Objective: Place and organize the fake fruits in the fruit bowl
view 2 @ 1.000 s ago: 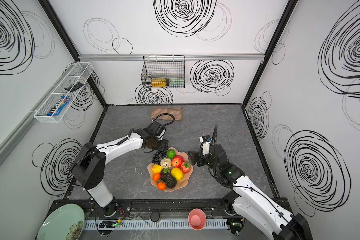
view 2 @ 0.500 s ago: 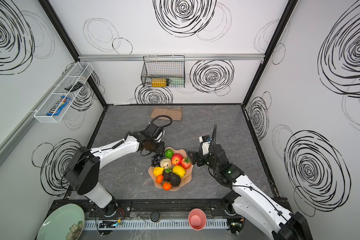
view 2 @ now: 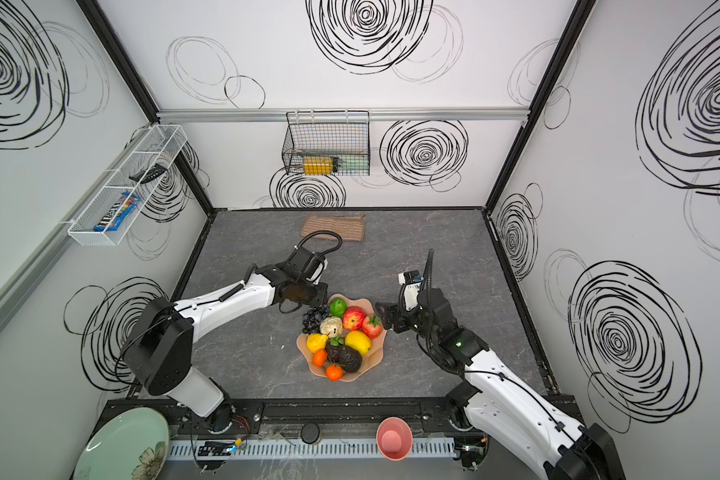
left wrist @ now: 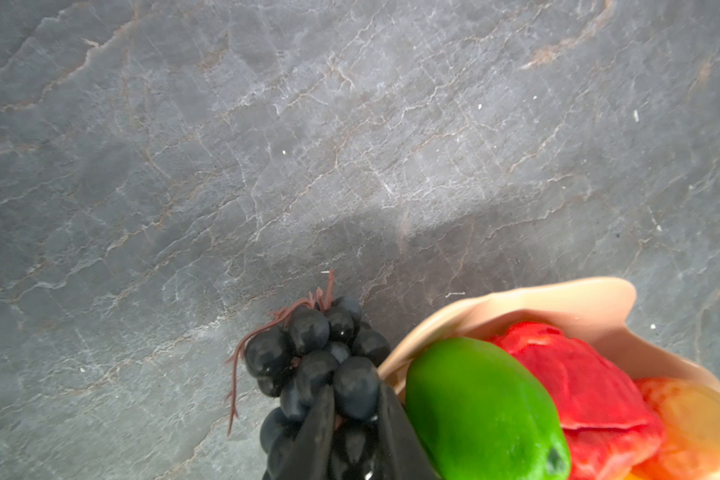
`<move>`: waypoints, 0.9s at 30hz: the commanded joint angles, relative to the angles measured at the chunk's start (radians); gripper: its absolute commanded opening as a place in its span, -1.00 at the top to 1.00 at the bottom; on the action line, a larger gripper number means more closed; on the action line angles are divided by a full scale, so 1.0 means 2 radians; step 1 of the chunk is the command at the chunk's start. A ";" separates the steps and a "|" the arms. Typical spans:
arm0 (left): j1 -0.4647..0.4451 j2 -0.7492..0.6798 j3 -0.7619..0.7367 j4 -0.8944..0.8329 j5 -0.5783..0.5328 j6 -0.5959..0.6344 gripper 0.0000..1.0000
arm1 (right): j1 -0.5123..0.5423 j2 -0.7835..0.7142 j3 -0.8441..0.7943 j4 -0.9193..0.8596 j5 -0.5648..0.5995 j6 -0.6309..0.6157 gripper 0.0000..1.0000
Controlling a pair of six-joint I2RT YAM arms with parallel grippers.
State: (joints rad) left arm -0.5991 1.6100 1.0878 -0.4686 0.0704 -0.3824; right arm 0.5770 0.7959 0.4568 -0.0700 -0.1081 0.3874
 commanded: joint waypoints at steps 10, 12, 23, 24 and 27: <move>-0.003 -0.040 -0.009 0.020 -0.009 -0.007 0.79 | -0.002 0.004 0.002 0.012 -0.002 -0.006 -0.70; -0.004 -0.045 -0.008 0.019 -0.009 -0.007 0.81 | -0.002 0.005 0.002 0.012 -0.002 -0.006 -0.70; -0.020 -0.120 -0.007 0.014 -0.016 -0.014 0.82 | -0.002 0.011 0.003 0.015 -0.003 -0.006 -0.70; -0.023 -0.126 -0.007 0.011 -0.014 -0.015 0.82 | -0.002 0.012 0.004 0.016 -0.003 -0.007 -0.70; -0.038 -0.147 -0.002 -0.006 -0.011 -0.017 0.81 | -0.002 0.014 0.008 0.014 -0.002 -0.008 -0.69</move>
State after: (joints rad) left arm -0.6495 1.3563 1.0706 -0.4725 0.0479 -0.4057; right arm 0.5770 0.8196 0.4568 -0.0681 -0.1085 0.3847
